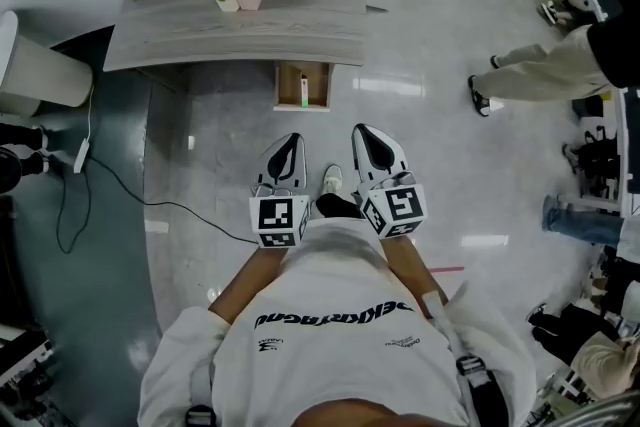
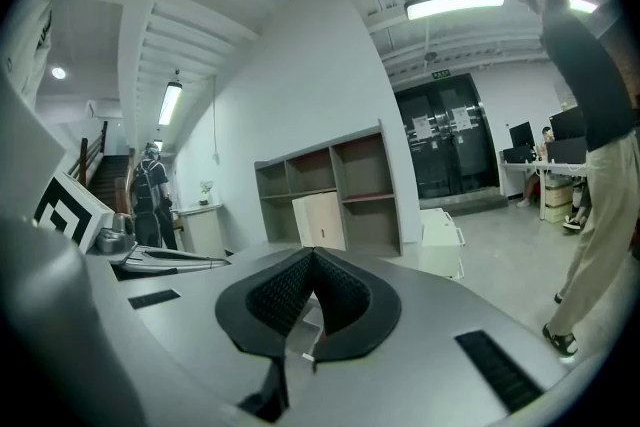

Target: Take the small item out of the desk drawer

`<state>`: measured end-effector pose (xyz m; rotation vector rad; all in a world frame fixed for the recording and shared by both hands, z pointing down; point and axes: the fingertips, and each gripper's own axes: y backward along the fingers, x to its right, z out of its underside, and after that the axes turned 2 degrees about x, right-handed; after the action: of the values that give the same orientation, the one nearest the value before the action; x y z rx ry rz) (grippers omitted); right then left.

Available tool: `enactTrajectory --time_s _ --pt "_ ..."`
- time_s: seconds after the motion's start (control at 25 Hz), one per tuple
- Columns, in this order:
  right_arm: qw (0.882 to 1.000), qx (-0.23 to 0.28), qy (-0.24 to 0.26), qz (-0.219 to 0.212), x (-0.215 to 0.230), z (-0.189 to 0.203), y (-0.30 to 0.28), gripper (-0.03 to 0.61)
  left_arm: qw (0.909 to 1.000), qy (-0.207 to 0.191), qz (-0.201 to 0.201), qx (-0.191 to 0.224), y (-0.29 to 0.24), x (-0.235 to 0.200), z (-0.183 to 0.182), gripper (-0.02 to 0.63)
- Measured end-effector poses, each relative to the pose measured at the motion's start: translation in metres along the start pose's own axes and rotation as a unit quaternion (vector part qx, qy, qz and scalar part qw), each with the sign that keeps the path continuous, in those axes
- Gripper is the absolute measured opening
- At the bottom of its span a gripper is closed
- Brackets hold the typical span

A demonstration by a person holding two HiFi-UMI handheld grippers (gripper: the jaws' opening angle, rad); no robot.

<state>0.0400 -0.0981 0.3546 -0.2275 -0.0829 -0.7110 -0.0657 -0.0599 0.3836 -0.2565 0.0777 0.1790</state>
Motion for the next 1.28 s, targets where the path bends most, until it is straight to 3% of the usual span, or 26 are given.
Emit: enactTrajectory --time_s 0.68,1.28 --pt "0.996 -0.085 -0.024 -0.023 0.074 0.079 -0.092 0.032 0.9969 0.015 -0.029 -0.072 -0.134 -0.024 0.053 0.017" --pt "0.991 -0.132 -0.031 -0.016 0.125 0.160 -0.134 0.032 0.9883 0.033 -0.060 -0.136 -0.222 -0.060 0.152 0.017"
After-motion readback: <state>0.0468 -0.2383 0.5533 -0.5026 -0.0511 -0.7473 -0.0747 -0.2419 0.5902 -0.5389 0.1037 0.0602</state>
